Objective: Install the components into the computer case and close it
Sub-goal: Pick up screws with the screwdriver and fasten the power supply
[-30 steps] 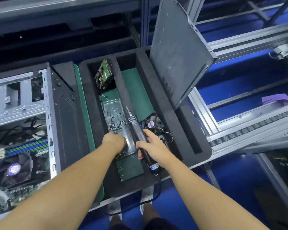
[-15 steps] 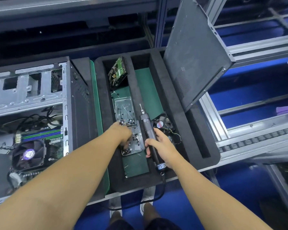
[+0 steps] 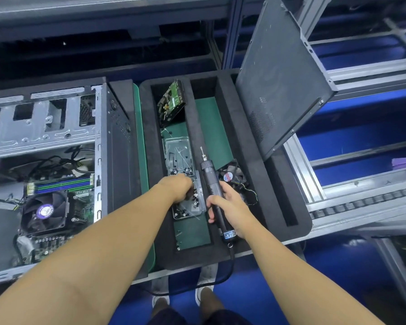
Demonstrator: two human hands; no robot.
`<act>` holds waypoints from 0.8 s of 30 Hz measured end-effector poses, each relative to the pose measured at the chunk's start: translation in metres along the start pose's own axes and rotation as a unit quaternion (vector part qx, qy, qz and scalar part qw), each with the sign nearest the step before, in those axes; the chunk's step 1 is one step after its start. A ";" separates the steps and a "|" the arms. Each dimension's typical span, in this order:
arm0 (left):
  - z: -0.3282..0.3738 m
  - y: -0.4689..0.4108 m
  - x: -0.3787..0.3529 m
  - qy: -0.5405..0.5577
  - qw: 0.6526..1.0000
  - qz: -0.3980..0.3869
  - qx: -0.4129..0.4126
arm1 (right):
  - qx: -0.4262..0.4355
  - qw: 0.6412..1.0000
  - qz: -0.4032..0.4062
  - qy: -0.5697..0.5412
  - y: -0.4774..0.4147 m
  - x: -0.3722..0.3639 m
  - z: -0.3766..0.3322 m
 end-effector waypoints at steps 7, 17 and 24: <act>0.009 0.000 -0.020 -0.053 0.998 0.026 0.036 | -0.003 1.000 0.001 0.004 -0.001 0.001 0.001; 0.020 0.001 -0.033 -0.004 0.989 0.089 0.118 | 0.000 1.000 -0.008 0.016 -0.004 0.002 0.003; 0.003 -0.004 -0.028 0.185 0.952 0.123 0.211 | 0.002 1.000 -0.013 0.018 -0.003 0.002 0.003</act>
Point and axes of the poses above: each hand's wrist, its own y-axis away from the middle knuckle, its own x-axis out of the back of the hand, z = x × y, the point moved 6 cm from there along -y, towards the middle knuckle, and after that the axes turned 15 degrees about z, right-handed, at the moved point
